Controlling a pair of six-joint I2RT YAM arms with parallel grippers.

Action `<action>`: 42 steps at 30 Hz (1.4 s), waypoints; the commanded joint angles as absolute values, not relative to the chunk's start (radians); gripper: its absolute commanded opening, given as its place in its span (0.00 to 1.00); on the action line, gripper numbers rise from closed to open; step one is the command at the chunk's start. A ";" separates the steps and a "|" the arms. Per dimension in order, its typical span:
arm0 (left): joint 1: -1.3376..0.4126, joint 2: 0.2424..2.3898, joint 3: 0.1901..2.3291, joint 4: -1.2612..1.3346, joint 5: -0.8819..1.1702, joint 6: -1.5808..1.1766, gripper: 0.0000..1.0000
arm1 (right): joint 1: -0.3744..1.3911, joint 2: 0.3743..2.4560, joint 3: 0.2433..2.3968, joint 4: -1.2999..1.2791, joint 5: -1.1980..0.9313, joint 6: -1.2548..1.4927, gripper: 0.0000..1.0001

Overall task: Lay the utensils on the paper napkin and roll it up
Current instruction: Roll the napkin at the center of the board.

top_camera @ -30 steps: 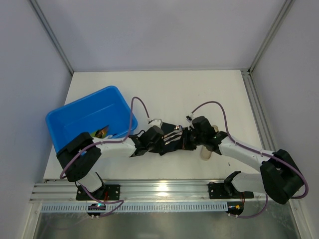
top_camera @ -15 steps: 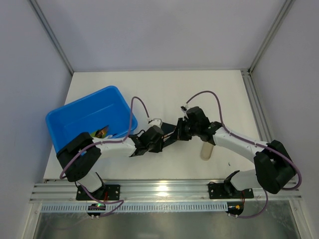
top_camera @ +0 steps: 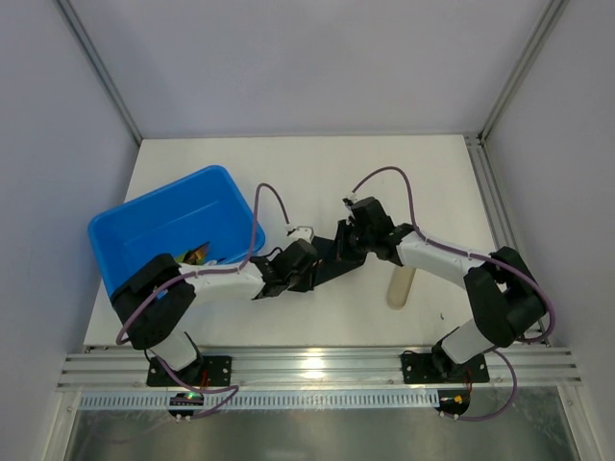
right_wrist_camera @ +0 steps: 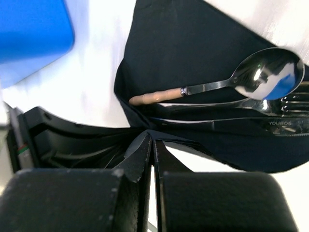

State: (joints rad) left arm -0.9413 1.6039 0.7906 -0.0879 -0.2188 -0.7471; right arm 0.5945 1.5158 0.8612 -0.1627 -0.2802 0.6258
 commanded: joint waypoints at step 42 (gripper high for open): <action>-0.893 1.497 0.864 -0.207 -0.333 -0.647 0.00 | 0.577 1.499 0.876 -0.138 -0.293 0.607 0.03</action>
State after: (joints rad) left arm -0.8963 1.5600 0.8791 -0.1753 -0.2966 -0.6422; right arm 0.5804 1.5646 0.8955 -0.1589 -0.2882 0.6014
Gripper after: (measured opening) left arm 0.002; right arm 0.038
